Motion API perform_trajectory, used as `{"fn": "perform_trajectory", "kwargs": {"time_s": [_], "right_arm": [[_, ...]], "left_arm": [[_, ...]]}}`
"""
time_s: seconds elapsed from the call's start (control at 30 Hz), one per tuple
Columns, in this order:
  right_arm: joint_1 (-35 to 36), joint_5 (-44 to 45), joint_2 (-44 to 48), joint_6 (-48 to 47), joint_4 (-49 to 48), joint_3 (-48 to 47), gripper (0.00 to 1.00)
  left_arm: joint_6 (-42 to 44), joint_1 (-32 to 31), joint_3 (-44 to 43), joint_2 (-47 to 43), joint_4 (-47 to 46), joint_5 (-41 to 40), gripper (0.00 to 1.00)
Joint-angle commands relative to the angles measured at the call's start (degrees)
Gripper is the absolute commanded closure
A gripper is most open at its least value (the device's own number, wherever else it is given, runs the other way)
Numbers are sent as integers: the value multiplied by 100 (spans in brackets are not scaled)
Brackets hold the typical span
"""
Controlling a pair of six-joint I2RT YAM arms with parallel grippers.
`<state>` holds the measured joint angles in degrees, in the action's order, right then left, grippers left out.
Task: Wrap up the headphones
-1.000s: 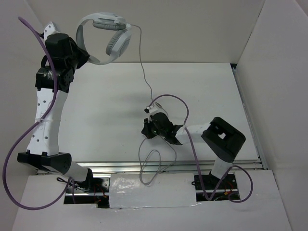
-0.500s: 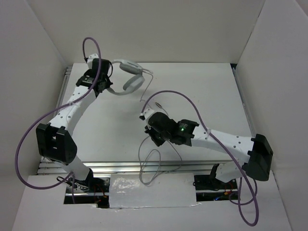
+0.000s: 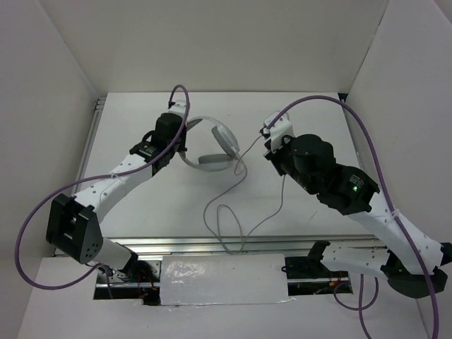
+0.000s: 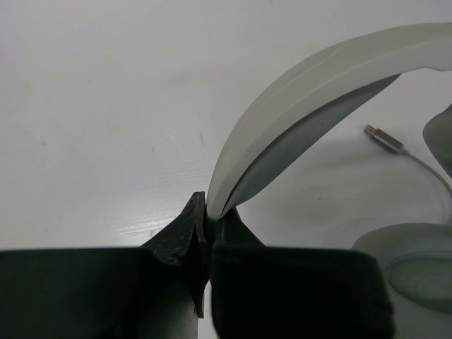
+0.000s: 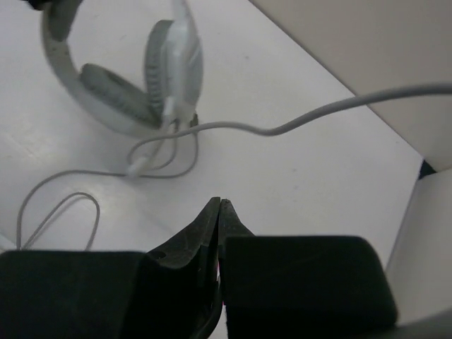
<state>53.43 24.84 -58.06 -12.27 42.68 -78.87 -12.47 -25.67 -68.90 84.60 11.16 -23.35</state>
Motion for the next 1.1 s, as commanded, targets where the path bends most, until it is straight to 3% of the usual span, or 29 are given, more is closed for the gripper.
{"fn": "perform_trajectory", "kwargs": {"time_s": [0.0, 0.17, 0.53, 0.77, 1.07], "right_arm": [[-341, -31, -12, -644, -198, -129, 100], [-825, -357, -91, -1136, -443, -207, 100], [-1185, -1366, -547, -2174, -1902, -576, 100], [-1800, -2034, -995, -1850, -2877, -743, 100], [-2697, -2818, -1804, -1103, -3046, -1394, 100]], "left_arm": [[719, -60, 271, -610, -1335, 909, 100], [1176, -131, 563, -1006, -1503, 2192, 100], [1502, -544, 352, -840, -1275, 3030, 100], [1642, -851, 334, -804, -1248, 3320, 100], [1739, -1018, 246, -883, -1133, 3733, 100]]}}
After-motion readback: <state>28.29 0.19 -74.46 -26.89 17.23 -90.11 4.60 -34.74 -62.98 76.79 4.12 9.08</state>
